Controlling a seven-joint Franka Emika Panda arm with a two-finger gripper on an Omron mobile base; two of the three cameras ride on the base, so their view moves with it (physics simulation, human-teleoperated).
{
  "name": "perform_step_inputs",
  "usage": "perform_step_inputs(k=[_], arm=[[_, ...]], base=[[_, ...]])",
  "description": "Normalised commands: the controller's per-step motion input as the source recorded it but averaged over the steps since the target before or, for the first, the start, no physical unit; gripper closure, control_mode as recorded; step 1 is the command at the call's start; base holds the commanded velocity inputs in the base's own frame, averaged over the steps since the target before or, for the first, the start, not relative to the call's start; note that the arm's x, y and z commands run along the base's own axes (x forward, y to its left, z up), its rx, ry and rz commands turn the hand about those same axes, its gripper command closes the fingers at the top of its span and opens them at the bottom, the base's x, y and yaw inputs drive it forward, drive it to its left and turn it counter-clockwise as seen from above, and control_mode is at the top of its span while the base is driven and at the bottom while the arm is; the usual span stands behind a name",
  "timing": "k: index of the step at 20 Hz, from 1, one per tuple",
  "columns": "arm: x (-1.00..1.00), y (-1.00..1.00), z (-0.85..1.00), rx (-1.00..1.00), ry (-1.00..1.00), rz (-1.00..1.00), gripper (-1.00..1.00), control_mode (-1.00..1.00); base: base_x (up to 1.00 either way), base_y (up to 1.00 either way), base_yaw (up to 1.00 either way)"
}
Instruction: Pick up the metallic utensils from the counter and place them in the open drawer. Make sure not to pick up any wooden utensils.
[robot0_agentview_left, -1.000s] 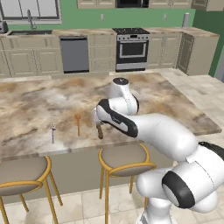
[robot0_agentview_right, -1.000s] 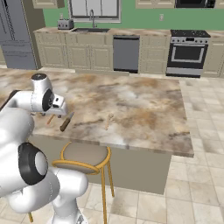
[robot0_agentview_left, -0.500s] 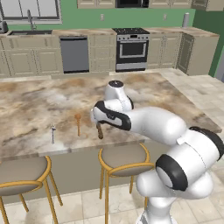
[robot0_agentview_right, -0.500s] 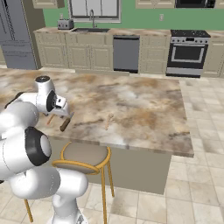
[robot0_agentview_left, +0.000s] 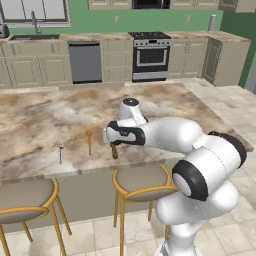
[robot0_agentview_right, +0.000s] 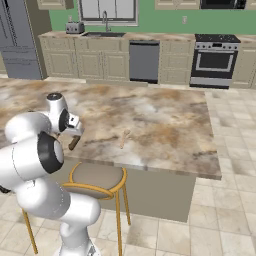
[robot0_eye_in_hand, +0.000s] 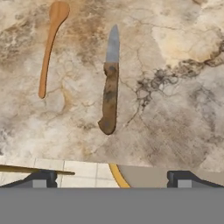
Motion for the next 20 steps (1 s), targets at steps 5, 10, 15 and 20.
perform_step_inputs(k=[5, 10, 15, 20], arm=[[0.24, 0.00, -0.33, 0.00, 0.00, -0.01, -1.00, -1.00], [0.18, 0.05, -0.36, 0.00, 0.00, -0.01, -1.00, -1.00], [0.22, 0.05, -0.34, 0.00, 0.00, -0.01, -1.00, -1.00], [0.28, 0.09, -0.31, 0.00, 0.00, -0.01, -1.00, -1.00]], base=[[0.00, 0.00, 0.00], [0.00, 0.00, 0.00], [0.00, 0.00, 0.00], [0.00, 0.00, 0.00]])
